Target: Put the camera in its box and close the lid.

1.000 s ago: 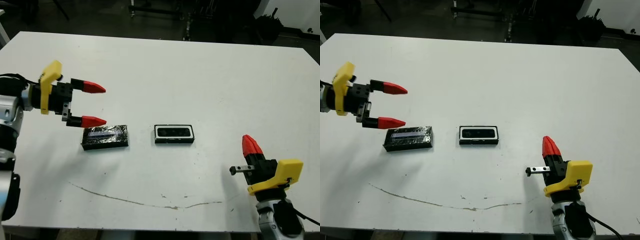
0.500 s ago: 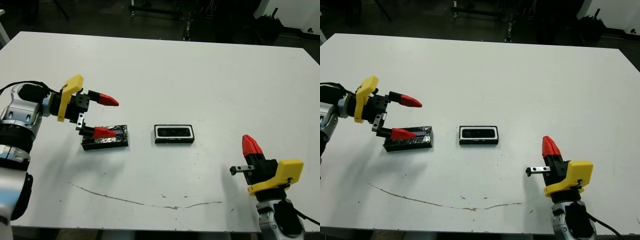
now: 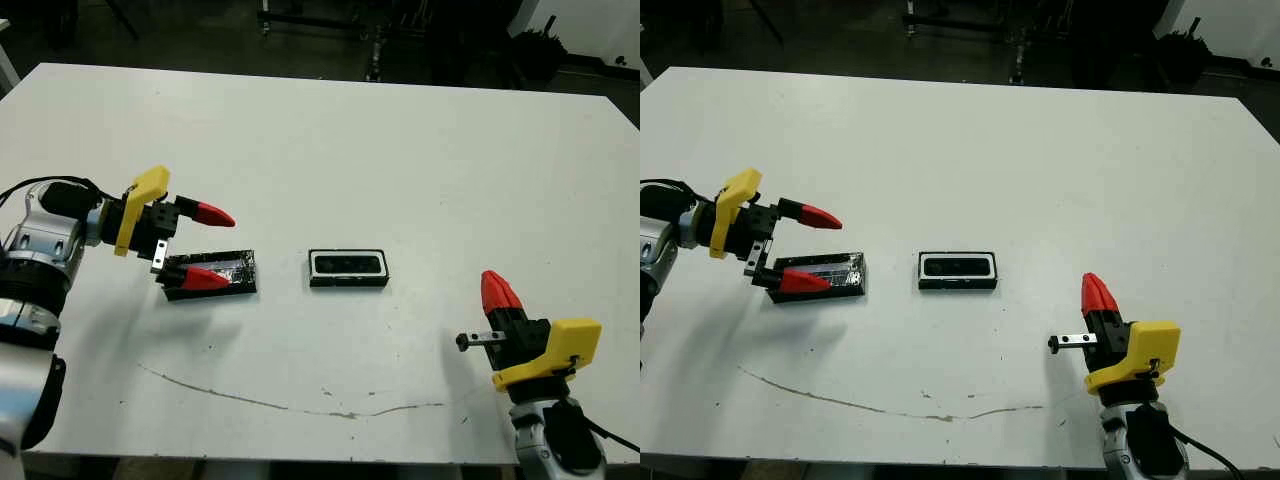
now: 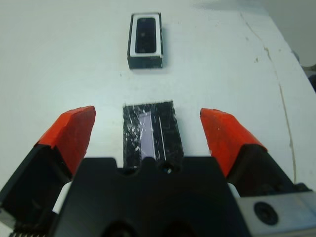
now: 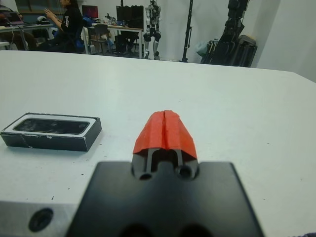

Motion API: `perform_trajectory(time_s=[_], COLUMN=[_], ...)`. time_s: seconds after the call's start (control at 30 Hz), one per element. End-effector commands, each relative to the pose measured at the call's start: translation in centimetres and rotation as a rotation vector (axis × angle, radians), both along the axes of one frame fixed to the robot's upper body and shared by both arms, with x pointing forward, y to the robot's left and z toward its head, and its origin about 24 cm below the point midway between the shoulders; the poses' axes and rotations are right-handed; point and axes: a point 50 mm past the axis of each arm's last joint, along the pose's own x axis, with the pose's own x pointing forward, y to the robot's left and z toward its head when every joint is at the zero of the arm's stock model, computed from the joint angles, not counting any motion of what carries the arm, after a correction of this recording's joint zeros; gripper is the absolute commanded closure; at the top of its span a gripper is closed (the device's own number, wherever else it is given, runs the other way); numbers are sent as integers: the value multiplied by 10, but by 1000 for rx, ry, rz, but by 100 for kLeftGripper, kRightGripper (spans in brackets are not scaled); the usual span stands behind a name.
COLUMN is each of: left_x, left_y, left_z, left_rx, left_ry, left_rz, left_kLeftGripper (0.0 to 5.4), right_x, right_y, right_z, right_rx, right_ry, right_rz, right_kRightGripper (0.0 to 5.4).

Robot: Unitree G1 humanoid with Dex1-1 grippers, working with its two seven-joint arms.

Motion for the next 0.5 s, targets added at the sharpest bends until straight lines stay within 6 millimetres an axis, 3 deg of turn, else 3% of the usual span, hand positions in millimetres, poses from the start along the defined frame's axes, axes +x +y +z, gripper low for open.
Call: perform_trajectory(time_s=[0.03,0.5], left_x=[-1,-2], left_y=[3,12], left_z=[-7,-13], left_rx=[24,63], left_ry=[5,22], left_rz=[21,46], left_kLeftGripper=[0,0], right_x=[-1,-1], right_y=[-2,-1], right_z=[-2,-3], right_rx=[-16,-3], right_ry=[14,13], right_rz=[-13,-6], right_kRightGripper=[540,540])
